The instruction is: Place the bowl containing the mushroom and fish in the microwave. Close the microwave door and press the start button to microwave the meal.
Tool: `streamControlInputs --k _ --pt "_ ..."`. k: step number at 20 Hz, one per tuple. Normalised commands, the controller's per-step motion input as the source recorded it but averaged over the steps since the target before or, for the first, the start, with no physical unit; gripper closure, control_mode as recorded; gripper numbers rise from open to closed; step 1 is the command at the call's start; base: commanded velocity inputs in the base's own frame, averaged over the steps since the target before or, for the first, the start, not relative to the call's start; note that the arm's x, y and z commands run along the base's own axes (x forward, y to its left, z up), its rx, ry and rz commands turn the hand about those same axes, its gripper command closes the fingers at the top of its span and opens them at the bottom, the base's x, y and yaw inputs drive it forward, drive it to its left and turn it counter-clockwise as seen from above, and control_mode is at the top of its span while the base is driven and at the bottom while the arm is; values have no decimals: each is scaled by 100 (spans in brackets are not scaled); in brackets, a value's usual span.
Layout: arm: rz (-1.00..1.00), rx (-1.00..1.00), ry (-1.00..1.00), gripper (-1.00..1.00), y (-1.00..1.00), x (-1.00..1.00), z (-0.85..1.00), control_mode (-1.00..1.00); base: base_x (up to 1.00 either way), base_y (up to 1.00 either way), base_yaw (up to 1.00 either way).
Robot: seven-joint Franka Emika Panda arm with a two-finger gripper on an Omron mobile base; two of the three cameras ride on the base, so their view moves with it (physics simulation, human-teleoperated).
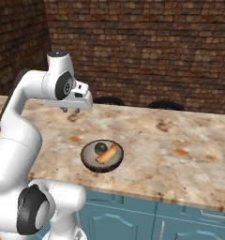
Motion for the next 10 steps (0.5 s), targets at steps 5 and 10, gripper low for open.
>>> streamControlInputs --k 5,10 --pt "0 -1 -1 -100 22 -4 -27 -100 0 0 0" --pt "-3 0 -23 -100 56 -33 -48 -100 0 0 0"
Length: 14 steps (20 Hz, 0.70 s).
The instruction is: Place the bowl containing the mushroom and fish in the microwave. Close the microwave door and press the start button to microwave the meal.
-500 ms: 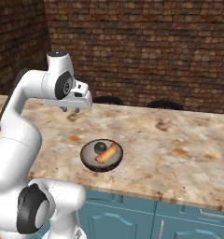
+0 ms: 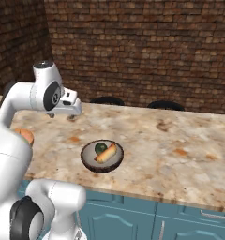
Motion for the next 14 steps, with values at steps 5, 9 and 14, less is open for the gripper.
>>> streamControlInputs --k 5,9,14 --pt "-9 0 -18 -100 68 -26 -65 -100 0 0 0" --pt "-11 4 -9 -100 86 -18 -51 -100 0 0 0" --pt "-12 14 -2 -100 74 -2 -42 -100 0 0 0"
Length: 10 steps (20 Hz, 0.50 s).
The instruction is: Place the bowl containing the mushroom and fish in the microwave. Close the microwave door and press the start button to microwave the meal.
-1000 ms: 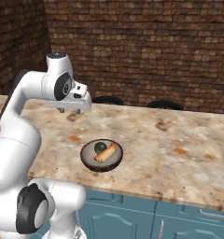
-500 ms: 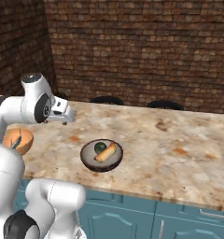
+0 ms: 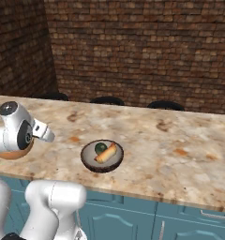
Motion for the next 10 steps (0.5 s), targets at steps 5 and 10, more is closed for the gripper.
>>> streamControlInputs --k 5,10 --pt "-5 19 0 -100 59 0 -31 -100 0 0 0" --pt "0 19 0 -100 63 0 -14 -100 0 0 0"
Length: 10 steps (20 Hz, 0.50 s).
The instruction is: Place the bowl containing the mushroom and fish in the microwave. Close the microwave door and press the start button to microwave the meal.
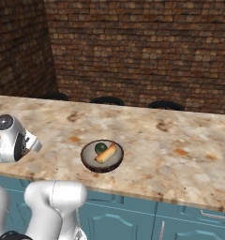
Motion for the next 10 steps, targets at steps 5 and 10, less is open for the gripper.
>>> streamControlInputs --k 5,10 --pt "0 9 5 -100 44 3 -15 -100 0 0 0" --pt "0 0 14 -100 0 13 -11 -100 0 0 0"
